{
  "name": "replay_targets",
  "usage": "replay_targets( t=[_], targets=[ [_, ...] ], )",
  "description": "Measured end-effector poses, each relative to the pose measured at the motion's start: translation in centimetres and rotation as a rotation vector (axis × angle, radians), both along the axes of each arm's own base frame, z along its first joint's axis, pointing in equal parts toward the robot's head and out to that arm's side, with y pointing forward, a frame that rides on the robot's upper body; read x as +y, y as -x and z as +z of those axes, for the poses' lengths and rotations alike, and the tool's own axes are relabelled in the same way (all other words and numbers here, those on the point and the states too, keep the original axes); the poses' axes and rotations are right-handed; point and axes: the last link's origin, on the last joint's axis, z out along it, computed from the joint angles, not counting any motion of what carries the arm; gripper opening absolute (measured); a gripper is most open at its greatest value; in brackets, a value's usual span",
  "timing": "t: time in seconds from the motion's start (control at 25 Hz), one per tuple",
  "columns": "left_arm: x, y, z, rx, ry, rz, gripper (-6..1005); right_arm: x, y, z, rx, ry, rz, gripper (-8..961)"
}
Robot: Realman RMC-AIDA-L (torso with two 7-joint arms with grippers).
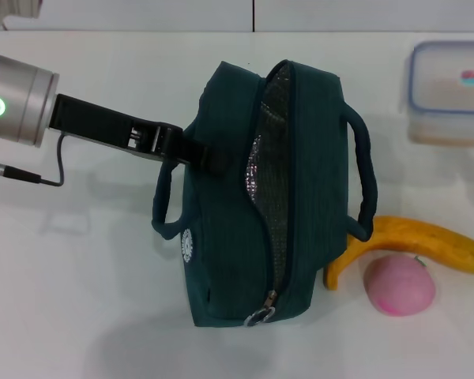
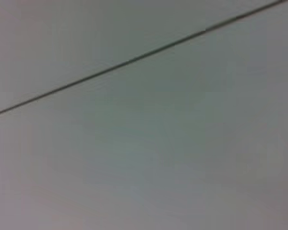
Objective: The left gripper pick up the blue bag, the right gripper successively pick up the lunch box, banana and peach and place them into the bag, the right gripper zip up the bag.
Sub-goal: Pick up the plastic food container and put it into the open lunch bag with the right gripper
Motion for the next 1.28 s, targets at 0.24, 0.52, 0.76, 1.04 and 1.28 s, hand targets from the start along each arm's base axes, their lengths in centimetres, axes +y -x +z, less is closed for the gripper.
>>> replay_targets(
  t=[0.24, 0.52, 0.76, 1.04, 1.28],
  targets=[
    [0.0, -0.2, -0.2, -0.004, 0.006, 0.009, 39, 0.4, 1.8, 1.9, 0.017, -0.081, 0.143, 100],
    [0.3, -0.9, -0.5, -0.01, 0.008, -0.006, 39, 3.5, 6.4, 1.5, 0.04, -0.074, 0.326, 101],
    [0.3, -1.2, -0.8, -0.015, 0.011, -0.011, 39, 5.9, 9.5, -0.6, 0.017, 0.036, 0.395, 102],
    [0.3, -1.3, -0.8, -0.019, 0.007, -0.012, 39, 6.0, 9.2, -3.2, -0.066, 0.167, 0.354, 103],
    [0.4, -1.3, -0.8, -0.02, 0.0, -0.012, 39, 5.0, 7.9, -4.0, -0.137, 0.229, 0.34, 103]
  ],
)
